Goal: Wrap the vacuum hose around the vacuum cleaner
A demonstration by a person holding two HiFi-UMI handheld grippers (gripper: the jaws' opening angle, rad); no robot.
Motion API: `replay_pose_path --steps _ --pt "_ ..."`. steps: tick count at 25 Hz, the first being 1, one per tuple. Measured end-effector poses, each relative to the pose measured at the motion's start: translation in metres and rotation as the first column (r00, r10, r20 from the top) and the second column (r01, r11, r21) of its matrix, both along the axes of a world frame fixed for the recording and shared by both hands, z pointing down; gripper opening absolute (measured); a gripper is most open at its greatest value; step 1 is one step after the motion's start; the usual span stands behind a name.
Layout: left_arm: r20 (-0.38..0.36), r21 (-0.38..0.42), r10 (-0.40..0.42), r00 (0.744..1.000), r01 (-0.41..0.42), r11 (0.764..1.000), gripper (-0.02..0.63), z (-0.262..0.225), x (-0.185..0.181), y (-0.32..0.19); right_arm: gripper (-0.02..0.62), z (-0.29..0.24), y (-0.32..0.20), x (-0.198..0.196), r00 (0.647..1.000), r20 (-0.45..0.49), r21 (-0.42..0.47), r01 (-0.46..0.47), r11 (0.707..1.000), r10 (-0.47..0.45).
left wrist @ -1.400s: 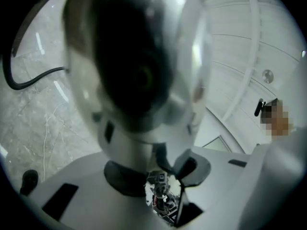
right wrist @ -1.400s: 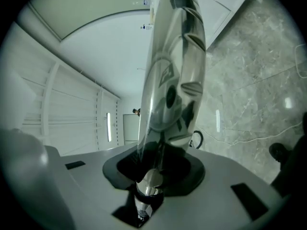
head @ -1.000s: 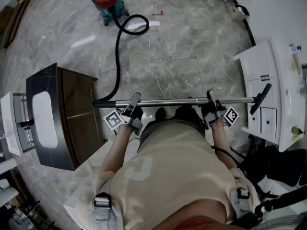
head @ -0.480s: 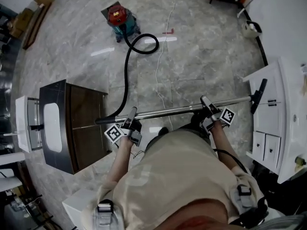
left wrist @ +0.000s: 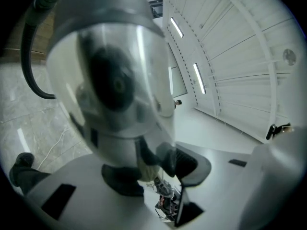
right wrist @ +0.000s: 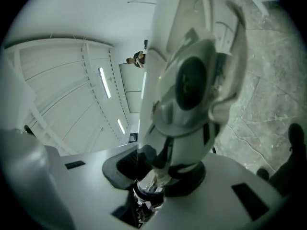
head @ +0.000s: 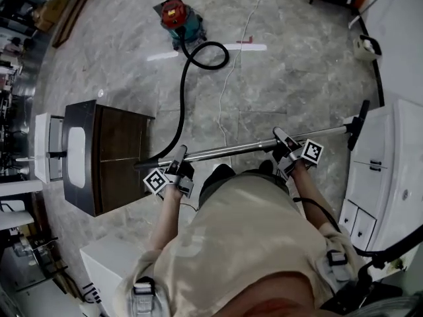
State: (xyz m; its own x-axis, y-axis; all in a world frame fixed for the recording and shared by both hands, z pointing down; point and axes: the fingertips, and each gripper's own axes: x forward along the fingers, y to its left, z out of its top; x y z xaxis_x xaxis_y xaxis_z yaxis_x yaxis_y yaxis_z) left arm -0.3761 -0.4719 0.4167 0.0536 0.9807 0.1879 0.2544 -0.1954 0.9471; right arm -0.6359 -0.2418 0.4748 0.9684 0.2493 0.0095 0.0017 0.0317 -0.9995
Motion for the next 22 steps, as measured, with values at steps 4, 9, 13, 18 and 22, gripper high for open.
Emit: replay_pose_path --steps 4,9,13,18,22 --pt "-0.006 0.017 -0.03 1.0 0.031 0.999 0.138 0.002 0.001 0.007 0.106 0.002 0.014 0.006 1.0 0.001 0.005 0.03 1.0 -0.03" --pt "0.022 0.011 -0.038 0.999 0.038 0.999 0.143 0.011 0.009 0.017 0.106 0.002 0.017 0.009 0.999 0.036 0.011 0.021 1.0 -0.021" --pt "0.06 -0.007 -0.052 0.997 0.053 0.999 0.141 0.034 0.038 0.05 0.106 0.009 0.039 0.019 0.994 0.112 0.006 -0.018 1.0 0.017" --pt "0.118 -0.035 -0.05 0.992 0.055 0.998 0.141 0.064 0.074 0.116 0.106 0.011 0.078 0.031 0.977 0.197 0.016 -0.089 0.996 0.084" --pt "0.145 -0.057 0.007 0.989 0.001 0.998 0.141 0.071 0.099 0.158 0.106 0.01 0.111 0.053 0.963 0.244 0.027 -0.128 0.991 0.117"
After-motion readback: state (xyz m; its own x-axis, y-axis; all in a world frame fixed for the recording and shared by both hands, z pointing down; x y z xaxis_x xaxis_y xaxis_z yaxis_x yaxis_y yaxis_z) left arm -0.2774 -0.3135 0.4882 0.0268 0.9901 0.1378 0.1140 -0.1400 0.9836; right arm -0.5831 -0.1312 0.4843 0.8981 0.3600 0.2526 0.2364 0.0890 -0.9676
